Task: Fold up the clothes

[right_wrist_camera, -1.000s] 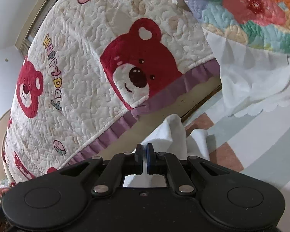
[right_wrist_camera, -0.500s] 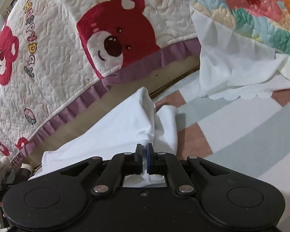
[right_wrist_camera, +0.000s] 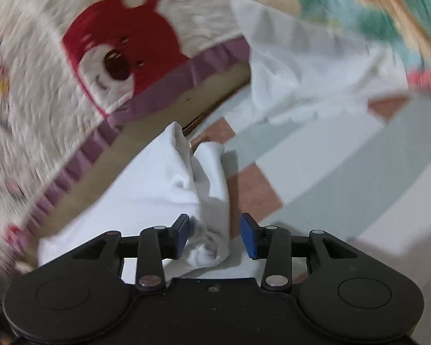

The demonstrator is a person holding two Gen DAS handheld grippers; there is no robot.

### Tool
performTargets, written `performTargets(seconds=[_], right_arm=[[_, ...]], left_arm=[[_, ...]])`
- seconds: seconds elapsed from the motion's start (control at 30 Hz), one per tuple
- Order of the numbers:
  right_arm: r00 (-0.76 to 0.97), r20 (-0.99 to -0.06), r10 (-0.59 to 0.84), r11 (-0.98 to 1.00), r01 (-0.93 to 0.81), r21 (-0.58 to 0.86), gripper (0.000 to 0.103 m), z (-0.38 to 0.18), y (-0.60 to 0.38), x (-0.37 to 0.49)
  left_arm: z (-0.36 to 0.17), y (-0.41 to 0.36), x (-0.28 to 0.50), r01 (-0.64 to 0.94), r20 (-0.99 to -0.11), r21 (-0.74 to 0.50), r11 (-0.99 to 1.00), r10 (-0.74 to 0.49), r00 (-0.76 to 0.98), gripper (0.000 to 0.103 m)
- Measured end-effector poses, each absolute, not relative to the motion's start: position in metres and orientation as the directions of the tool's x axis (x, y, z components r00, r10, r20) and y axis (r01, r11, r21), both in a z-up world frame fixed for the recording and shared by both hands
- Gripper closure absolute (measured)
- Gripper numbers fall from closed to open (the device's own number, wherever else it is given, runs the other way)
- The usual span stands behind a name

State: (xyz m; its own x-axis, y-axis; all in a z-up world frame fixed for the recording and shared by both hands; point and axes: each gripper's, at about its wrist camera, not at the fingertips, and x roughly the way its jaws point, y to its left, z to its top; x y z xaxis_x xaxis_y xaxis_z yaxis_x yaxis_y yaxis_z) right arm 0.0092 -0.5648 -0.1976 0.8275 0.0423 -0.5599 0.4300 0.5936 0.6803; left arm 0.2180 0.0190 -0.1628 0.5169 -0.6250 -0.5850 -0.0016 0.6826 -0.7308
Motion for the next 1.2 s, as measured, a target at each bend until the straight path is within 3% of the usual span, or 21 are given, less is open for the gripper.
performTargets(seconds=[0.17,0.27,0.5,0.57,0.6,0.63,0.73,0.8,1.0,1.07,1.1,1.13,1.17,1.2], right_arm=[[0.867,-0.485,0.109,0.434,0.398,0.808,0.055,-0.215,-0.568,0.006],[0.854,-0.505,0.126,0.452,0.404,0.795,0.053,-0.218,-0.562,0.012],[0.828,-0.545,0.132,0.523,0.409,0.748,0.049,-0.222,-0.546,0.022],[0.821,-0.559,0.115,0.542,0.420,0.728,0.049,-0.220,-0.545,0.022],[0.815,-0.572,0.095,0.559,0.431,0.708,0.049,-0.218,-0.544,0.023],[0.807,-0.587,0.071,0.582,0.444,0.681,0.049,-0.217,-0.543,0.023],[0.796,-0.604,0.044,0.624,0.451,0.639,0.048,-0.216,-0.538,0.025],[0.813,-0.578,0.064,0.587,0.438,0.681,0.046,-0.222,-0.538,0.023],[0.860,-0.505,0.078,0.539,0.390,0.747,0.046,-0.231,-0.537,0.020],[0.871,-0.486,0.070,0.545,0.375,0.750,0.046,-0.231,-0.536,0.021],[0.876,-0.477,0.066,0.548,0.368,0.751,0.046,-0.232,-0.536,0.021],[0.882,-0.468,0.062,0.551,0.360,0.753,0.046,-0.232,-0.535,0.022],[0.887,-0.458,0.058,0.554,0.353,0.754,0.048,-0.233,-0.535,0.022],[0.892,-0.449,0.055,0.557,0.346,0.755,0.070,-0.233,-0.534,0.022]], left_arm=[[-0.166,-0.002,0.228,0.035,-0.618,-0.675,0.737,-0.590,0.519,0.062],[-0.172,-0.001,0.239,0.004,-0.622,-0.679,0.735,-0.577,0.529,0.061],[-0.164,-0.021,0.239,0.093,-0.668,-0.530,0.843,-0.483,0.565,0.061],[-0.159,-0.020,0.232,0.049,-0.691,-0.481,0.875,-0.413,0.593,0.061],[-0.156,-0.020,0.229,0.023,-0.702,-0.455,0.890,-0.374,0.606,0.054],[-0.156,-0.017,0.228,-0.001,-0.709,-0.465,0.885,-0.373,0.598,0.044],[-0.159,-0.005,0.228,-0.071,-0.729,-0.516,0.854,-0.394,0.560,0.043],[-0.172,-0.001,0.237,-0.121,-0.734,-0.616,0.778,-0.512,0.447,0.043],[-0.183,0.005,0.257,-0.210,-0.656,-0.704,0.678,-0.507,0.559,0.040],[-0.179,-0.003,0.267,-0.161,-0.647,-0.676,0.719,-0.474,0.597,0.042],[-0.176,-0.009,0.270,-0.125,-0.644,-0.651,0.749,-0.457,0.614,0.048],[-0.173,-0.017,0.272,-0.071,-0.638,-0.614,0.786,-0.441,0.630,0.072],[-0.169,-0.024,0.274,-0.035,-0.648,-0.572,0.820,-0.425,0.632,0.078],[-0.166,-0.031,0.275,-0.002,-0.661,-0.527,0.850,-0.408,0.630,0.084]])
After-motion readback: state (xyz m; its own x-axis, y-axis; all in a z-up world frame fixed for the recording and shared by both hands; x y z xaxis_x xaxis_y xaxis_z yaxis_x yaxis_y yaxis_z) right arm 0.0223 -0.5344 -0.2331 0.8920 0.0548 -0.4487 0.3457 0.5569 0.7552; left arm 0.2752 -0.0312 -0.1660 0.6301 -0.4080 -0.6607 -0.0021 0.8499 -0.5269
